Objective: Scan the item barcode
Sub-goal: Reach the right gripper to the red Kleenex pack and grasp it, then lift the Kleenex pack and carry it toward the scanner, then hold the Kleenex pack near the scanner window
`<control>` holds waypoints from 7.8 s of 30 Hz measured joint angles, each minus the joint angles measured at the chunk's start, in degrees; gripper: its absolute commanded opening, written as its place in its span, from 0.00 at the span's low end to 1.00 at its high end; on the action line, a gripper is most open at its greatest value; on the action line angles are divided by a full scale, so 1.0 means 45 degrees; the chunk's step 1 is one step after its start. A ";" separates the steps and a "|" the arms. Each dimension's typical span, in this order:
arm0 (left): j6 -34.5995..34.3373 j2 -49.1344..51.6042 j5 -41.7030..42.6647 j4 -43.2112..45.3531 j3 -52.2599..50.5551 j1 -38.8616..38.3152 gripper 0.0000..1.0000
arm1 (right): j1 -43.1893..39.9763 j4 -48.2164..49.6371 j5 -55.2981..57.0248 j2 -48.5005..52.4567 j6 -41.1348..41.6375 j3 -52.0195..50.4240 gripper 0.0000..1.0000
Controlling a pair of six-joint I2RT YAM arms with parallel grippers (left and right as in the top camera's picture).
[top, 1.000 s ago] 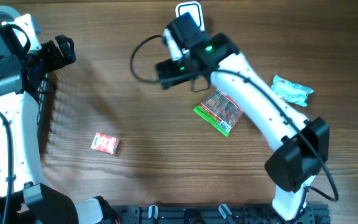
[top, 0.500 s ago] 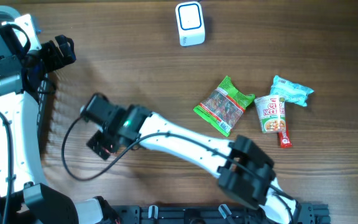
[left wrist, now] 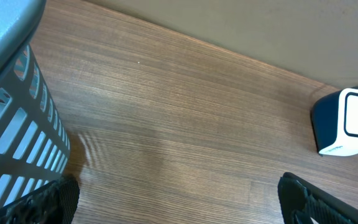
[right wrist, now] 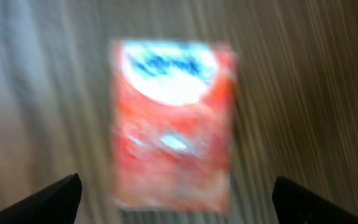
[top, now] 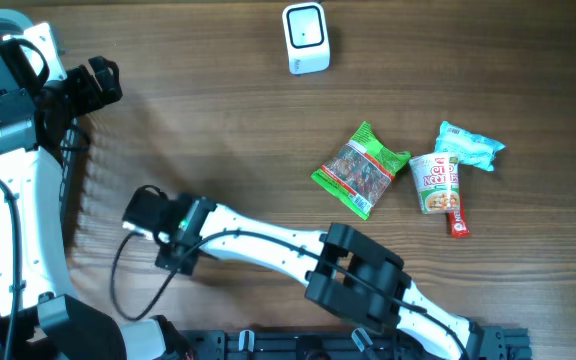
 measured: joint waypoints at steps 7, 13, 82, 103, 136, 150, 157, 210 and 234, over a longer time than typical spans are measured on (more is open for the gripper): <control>0.0000 0.0000 0.0000 0.0000 0.0000 0.0000 1.00 | -0.2283 -0.1987 0.0427 0.0029 0.1375 -0.0019 0.94; 0.0000 0.0000 0.0000 0.0005 0.0000 0.0000 1.00 | -0.2822 -0.1894 -0.0738 -0.0136 0.1875 -0.0073 0.94; 0.0000 0.0000 0.0000 0.0000 0.0000 0.0000 1.00 | -0.6358 -0.0704 -0.4206 0.0223 0.1933 -0.0165 0.13; 0.0000 0.0000 0.0000 0.0005 0.0000 0.0000 1.00 | -0.6790 0.5163 -0.7354 -0.1860 0.7655 -0.4716 0.33; 0.0000 0.0000 0.0000 0.0005 0.0000 0.0000 1.00 | -0.6275 0.7815 -0.6989 -0.1826 0.9185 -0.5644 0.43; 0.0000 0.0000 0.0000 0.0000 0.0000 0.0000 1.00 | -0.6329 0.7465 -0.6523 -0.1778 1.0389 -0.5644 0.38; 0.0000 0.0000 0.0000 0.0005 0.0000 0.0000 1.00 | -0.6188 0.7611 -0.6407 -0.1559 1.0482 -0.5644 0.18; 0.0000 0.0000 0.0000 0.0005 0.0000 0.0000 1.00 | -0.6076 0.8539 -0.5401 -0.1569 1.0069 -0.5663 0.42; 0.0000 0.0000 0.0000 0.0000 0.0000 0.0000 1.00 | -0.5294 0.8238 -0.3555 -0.1501 1.0185 -0.5561 0.04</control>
